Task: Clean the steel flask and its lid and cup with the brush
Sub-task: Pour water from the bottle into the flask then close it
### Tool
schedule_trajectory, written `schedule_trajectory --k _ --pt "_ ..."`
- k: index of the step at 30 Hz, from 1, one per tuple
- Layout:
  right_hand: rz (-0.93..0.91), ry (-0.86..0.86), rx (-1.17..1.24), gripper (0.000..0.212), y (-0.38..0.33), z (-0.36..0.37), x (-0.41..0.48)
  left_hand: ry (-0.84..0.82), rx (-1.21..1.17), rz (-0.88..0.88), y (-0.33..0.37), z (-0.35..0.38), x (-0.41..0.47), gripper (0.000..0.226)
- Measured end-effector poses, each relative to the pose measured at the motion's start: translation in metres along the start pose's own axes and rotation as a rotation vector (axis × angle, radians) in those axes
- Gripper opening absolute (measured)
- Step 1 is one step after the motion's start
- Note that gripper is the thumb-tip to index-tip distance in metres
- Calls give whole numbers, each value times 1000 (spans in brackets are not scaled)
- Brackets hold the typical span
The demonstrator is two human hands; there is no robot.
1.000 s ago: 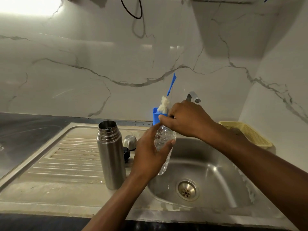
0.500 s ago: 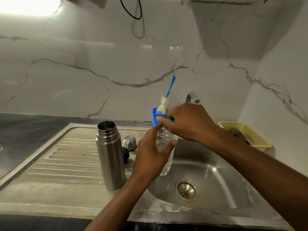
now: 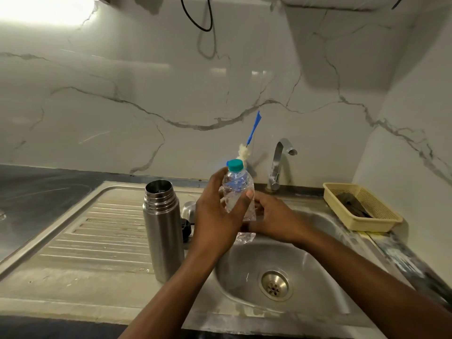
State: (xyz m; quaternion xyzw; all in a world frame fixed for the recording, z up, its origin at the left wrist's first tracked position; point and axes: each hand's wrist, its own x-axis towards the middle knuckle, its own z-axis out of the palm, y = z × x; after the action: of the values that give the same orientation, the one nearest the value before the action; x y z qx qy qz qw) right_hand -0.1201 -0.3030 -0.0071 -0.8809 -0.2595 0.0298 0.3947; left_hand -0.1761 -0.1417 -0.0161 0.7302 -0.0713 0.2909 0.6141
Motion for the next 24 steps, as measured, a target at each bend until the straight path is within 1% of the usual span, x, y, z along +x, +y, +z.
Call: schedule_trajectory --k 2,4,6,8,13,16,18,21,24 --pt "-1 51 -1 65 -2 5 9 7 25 -5 4 -3 -3 72" --pt "15 89 -7 64 2 7 27 10 61 -7 7 -11 -8 78" --pt "59 116 48 72 8 9 48 -20 71 -12 11 -20 -20 74" --pt "93 139 91 82 10 13 70 -39 106 0 9 -29 -34 64" --pt "160 222 187 81 13 36 129 -45 219 28 -1 -44 -58 46" --pt "213 262 197 83 24 55 159 -56 248 18 -6 -51 -65 43" --pt "239 275 177 80 33 65 175 -70 259 16 -9 -54 -69 43" --pt "282 273 138 79 44 77 189 -91 270 17 -12 -57 -74 43" --pt "286 261 126 80 49 82 192 -99 271 24 -14 -58 -76 41"
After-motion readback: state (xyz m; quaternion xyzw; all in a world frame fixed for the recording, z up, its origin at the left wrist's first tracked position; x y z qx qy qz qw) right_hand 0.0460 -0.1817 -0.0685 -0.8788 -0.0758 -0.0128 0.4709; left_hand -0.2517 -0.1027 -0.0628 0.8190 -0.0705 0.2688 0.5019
